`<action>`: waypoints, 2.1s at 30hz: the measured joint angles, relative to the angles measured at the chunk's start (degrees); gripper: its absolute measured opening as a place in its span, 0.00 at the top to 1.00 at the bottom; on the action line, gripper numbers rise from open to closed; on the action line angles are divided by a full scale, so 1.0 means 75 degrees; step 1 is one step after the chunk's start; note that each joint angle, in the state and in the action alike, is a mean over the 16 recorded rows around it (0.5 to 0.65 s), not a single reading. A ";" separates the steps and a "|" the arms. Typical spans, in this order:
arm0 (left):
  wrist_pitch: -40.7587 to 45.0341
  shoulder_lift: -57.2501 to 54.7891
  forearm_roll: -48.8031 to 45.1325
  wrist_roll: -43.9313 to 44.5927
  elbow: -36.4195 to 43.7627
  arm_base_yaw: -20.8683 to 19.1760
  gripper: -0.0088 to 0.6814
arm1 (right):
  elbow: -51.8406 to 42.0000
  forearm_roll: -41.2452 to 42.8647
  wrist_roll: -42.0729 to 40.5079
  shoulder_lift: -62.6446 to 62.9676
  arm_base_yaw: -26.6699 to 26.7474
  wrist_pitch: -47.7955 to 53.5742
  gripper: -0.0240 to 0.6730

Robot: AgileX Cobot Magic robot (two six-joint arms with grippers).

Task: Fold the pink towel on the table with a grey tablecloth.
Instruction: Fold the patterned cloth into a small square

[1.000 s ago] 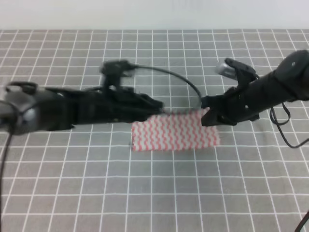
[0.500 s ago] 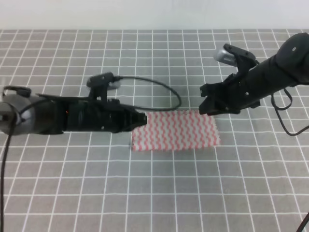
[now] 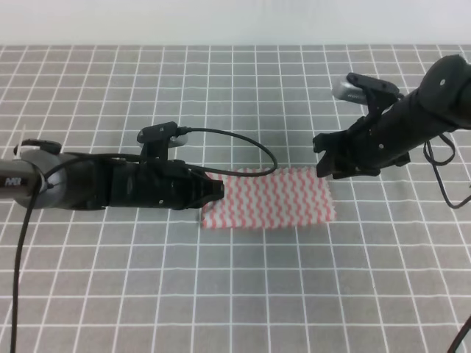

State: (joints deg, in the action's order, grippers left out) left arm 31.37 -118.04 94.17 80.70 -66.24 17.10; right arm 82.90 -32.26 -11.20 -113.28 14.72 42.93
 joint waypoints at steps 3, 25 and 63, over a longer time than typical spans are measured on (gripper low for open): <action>-0.0024 -0.0010 -0.0045 -0.0018 -0.0001 0.0001 0.99 | 0.0000 0.0052 0.0059 -0.0076 0.0000 -0.0078 0.67; -0.0023 -0.0012 -0.0161 -0.0072 -0.0006 0.0001 0.99 | 0.0000 0.0094 0.0044 -0.0650 0.0000 -0.0269 0.66; -0.0010 -0.0014 -0.0172 -0.0041 -0.0008 0.0000 0.99 | 0.0352 -0.0706 -0.0165 -0.0795 -0.0022 0.0446 0.96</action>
State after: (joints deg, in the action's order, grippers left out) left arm 31.30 -118.15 92.88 80.39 -66.30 17.10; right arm 85.54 -37.55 -12.44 -119.24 14.56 46.27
